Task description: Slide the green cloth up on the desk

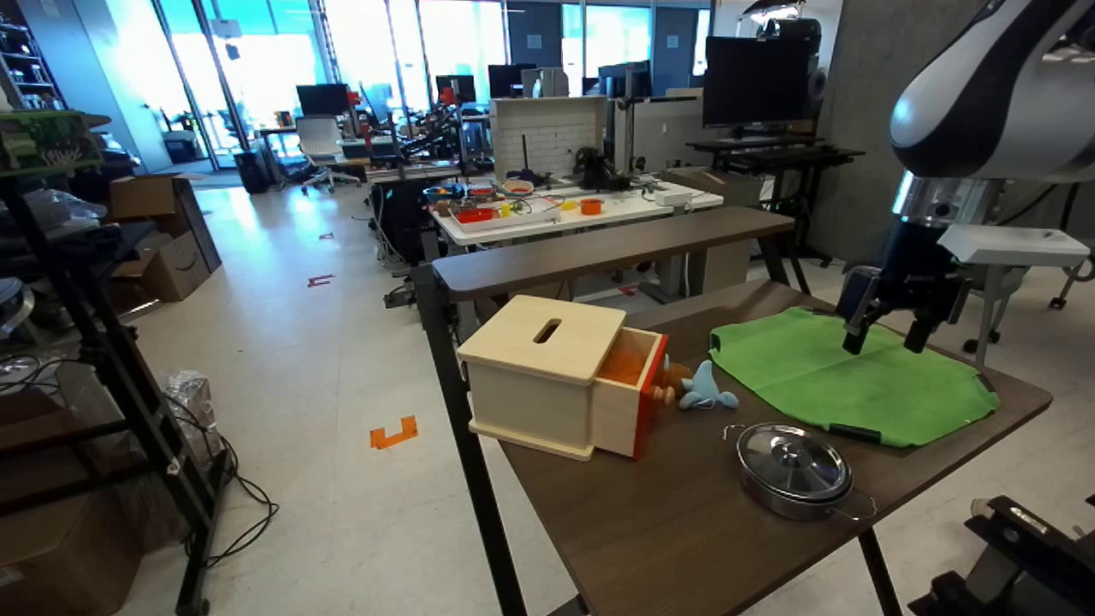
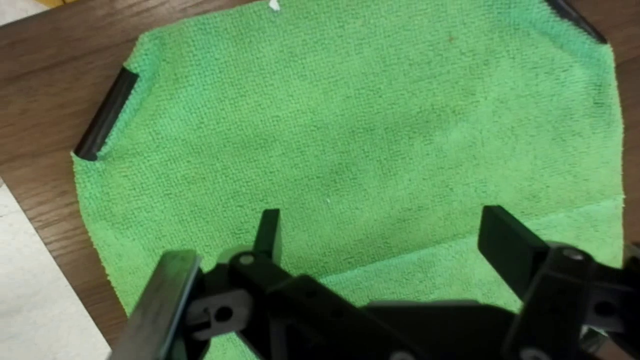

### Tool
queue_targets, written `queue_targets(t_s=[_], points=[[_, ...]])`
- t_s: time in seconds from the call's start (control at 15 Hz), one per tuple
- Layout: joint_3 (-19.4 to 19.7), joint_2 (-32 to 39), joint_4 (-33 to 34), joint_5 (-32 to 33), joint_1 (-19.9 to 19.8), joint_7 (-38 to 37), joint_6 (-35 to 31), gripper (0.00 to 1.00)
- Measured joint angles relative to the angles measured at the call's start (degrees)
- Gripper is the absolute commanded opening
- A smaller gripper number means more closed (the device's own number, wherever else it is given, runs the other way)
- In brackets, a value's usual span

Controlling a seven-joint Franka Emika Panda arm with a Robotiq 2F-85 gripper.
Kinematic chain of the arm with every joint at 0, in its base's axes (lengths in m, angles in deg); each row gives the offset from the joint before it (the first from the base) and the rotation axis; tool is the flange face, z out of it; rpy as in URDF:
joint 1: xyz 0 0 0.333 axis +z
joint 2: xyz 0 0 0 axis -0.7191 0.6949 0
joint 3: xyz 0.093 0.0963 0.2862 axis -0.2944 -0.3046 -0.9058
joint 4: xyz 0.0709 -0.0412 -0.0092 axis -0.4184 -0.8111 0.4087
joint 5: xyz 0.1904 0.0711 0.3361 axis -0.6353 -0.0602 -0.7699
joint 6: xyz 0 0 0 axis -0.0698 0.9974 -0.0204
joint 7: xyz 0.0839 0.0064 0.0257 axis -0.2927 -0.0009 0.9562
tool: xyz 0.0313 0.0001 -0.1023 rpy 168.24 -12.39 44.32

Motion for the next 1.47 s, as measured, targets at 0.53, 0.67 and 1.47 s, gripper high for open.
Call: queue_targets(t_s=[0.53, 0.67, 1.47], points=[[1.61, 4.41, 4.01, 3.30, 0.43, -4.14, 0.95, 1.00], [1.78, 5.49, 5.80, 3.30, 0.43, -4.83, 1.17, 1.00], [5.02, 11.95, 16.69, 4.68, 2.21, -11.76, 8.44, 1.00]])
